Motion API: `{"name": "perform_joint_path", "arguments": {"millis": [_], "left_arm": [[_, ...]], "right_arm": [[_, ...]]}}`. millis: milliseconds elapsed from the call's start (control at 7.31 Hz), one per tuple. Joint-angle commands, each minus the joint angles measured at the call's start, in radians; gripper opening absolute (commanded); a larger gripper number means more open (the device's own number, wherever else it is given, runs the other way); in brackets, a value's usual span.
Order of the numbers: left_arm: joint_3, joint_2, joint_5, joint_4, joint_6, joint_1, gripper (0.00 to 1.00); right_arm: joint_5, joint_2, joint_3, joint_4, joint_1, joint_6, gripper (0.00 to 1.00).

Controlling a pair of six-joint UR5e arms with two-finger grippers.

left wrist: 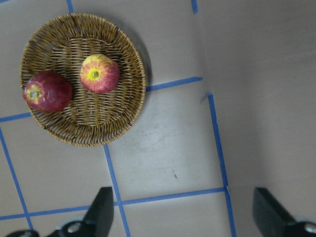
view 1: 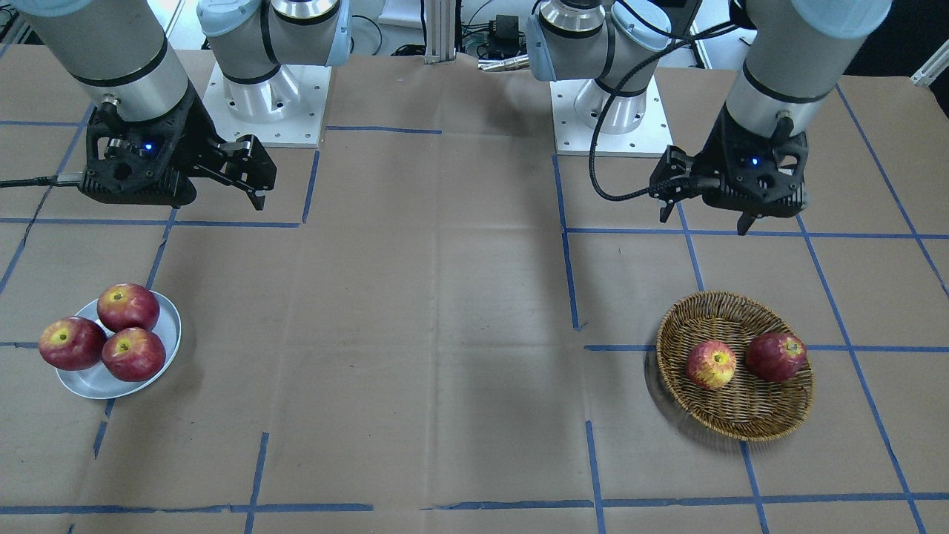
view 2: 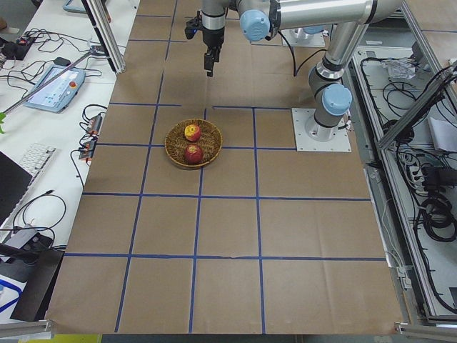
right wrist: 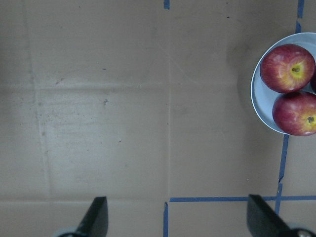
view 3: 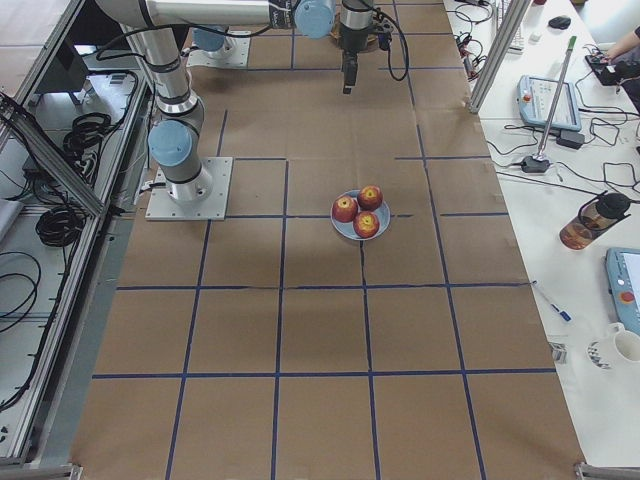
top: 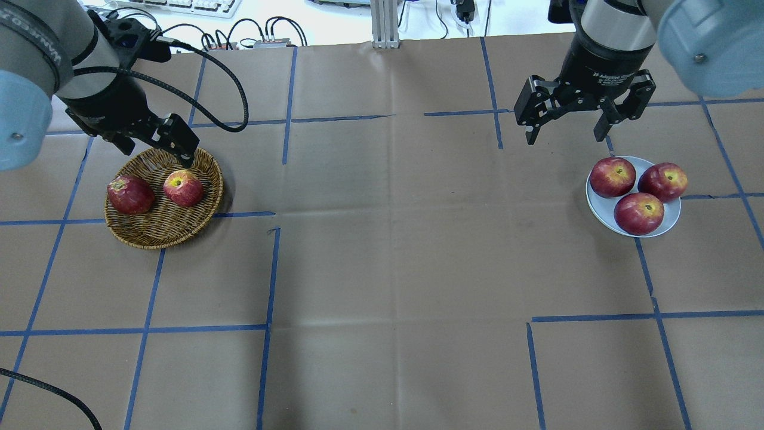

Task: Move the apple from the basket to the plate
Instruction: 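Lower the left gripper into the basket over the yellow-red apple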

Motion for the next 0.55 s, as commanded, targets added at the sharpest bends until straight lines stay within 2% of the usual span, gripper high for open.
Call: {"name": "perform_joint_path", "arguments": {"millis": [0,137,274,410], "left_arm": [[-0.055,-0.1,-0.009,0.149,0.126,0.068,0.99],[-0.053,-0.15,-0.034,0.178,0.181,0.096,0.99],[-0.059,-0.21,-0.056,0.28,0.25,0.127,0.99],[-0.05,-0.267,-0.056,0.319,0.258,0.141,0.99]], "right_arm": [[0.0,0.0,0.0,0.0,0.0,0.0,1.0],[0.0,0.0,0.0,0.0,0.0,0.0,1.0],[0.0,0.0,0.0,0.0,0.0,0.0,1.0],[0.0,0.0,0.0,0.0,0.0,0.0,1.0]]}}
